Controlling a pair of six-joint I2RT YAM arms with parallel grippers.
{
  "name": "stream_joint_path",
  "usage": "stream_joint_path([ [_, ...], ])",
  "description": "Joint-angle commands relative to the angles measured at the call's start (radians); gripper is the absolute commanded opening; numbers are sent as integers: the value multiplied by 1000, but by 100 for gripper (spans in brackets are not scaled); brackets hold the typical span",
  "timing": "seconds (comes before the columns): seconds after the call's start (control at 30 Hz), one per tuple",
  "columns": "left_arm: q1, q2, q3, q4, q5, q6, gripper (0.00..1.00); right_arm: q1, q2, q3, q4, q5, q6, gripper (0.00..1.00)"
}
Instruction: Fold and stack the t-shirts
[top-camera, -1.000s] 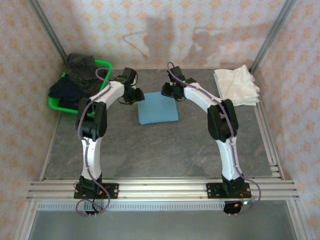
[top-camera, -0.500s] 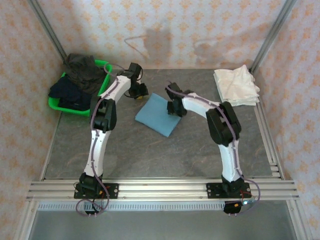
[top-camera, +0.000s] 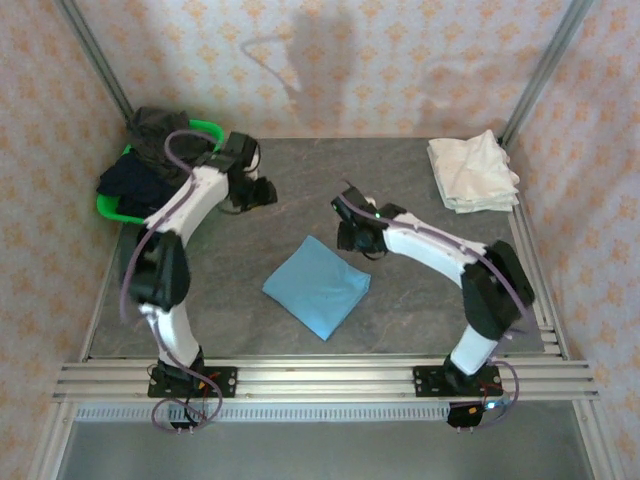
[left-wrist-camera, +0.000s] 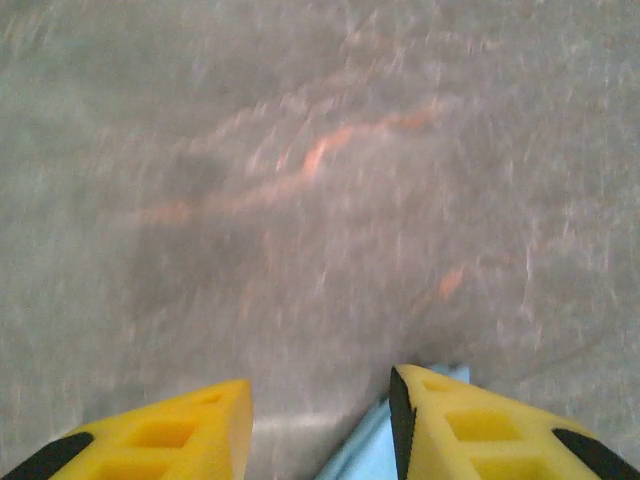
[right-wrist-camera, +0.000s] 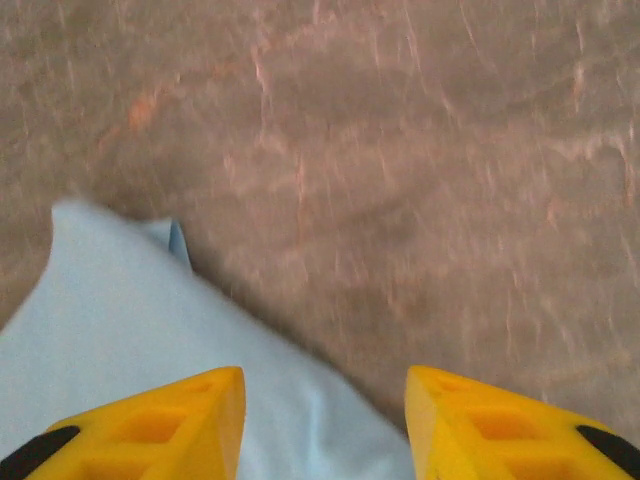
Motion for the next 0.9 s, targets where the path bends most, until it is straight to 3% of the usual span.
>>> stream_joint_path([
  [0.0, -48, -193, -265, 115, -47, -102, 41, -16, 121, 49, -25, -41, -88, 44],
  [0.17, -262, -453, -549, 112, -134, -243, 43, -14, 109, -32, 81, -216, -119, 46],
  [0.3, -430, -528, -768, 227, -125, -436, 44, -15, 113, -63, 73, -216, -134, 48],
  [0.37, -472, -533, -832, 281, -133, -495, 48, -14, 118, -74, 66, -212, -139, 48],
  [0.5, -480, -467, -862, 377, -156, -501, 52, -14, 106, -110, 61, -227, -137, 47],
  [0.6, -471, -337, -778, 372, -186, -446, 52, -14, 67, -163, 67, -237, -118, 47],
  [0.8, -360, -56, -528, 313, -189, -275, 35, 5, -96, -363, 151, -255, 76, 48],
  [0.87, -303, 4, -459, 289, -182, -227, 35, 27, -155, -424, 177, -225, 146, 50],
])
